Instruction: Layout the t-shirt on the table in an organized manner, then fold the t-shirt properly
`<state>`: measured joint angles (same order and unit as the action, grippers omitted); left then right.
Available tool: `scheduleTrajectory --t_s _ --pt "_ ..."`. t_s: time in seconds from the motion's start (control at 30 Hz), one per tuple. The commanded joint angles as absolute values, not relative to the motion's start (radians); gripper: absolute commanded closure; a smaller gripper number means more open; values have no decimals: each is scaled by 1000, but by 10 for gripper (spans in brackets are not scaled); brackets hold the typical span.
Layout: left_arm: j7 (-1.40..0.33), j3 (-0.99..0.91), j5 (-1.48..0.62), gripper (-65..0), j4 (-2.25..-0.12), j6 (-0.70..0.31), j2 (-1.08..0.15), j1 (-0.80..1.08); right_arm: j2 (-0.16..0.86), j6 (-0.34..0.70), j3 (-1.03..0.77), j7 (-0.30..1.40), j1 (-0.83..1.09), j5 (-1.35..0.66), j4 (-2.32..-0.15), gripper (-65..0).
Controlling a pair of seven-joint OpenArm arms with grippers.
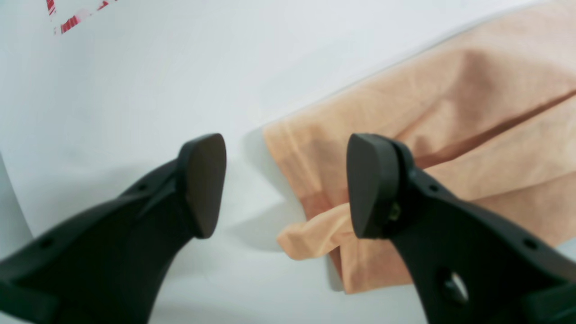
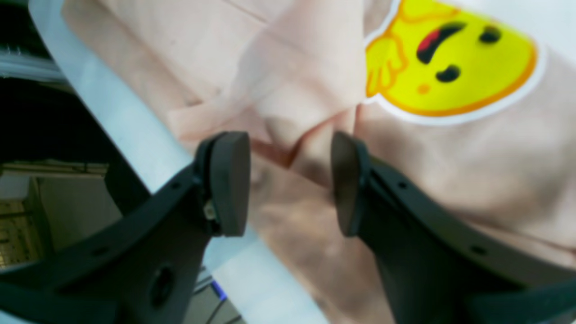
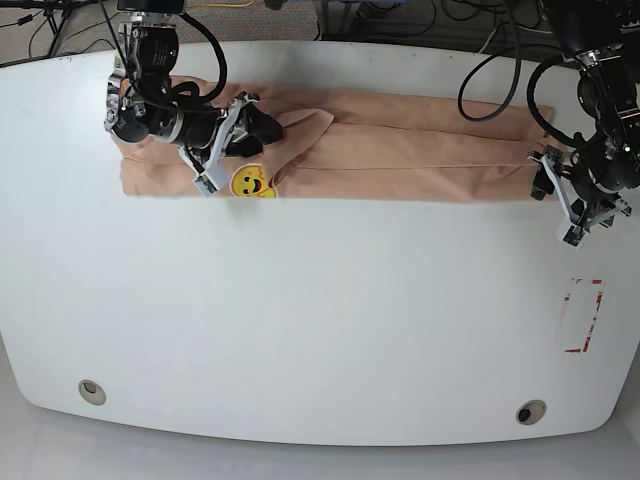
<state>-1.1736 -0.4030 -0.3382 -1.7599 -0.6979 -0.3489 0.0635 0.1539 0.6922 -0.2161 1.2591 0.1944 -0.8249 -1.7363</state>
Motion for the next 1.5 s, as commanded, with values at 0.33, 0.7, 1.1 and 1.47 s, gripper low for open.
scheduleTrajectory --t_s 0.33,0.7,1.1,1.47 --pt "-1158 -407 -344 -397 -1776 -698 -364 70 -18 698 -179 1219 41 -700 -1632 -276" --pt "-1158 -410 -346 -397 -1778 -698 -364 70 -39 698 -194 1251 19 -661 -1701 -276" --pt "-1158 -412 -352 -397 -1782 -698 -355 70 54 698 -292 1351 145 -661 -1896 -276" --pt "-1158 -495 -352 -397 -1778 -698 -298 93 191 698 -318 1162 305 -650 -1805 -276"
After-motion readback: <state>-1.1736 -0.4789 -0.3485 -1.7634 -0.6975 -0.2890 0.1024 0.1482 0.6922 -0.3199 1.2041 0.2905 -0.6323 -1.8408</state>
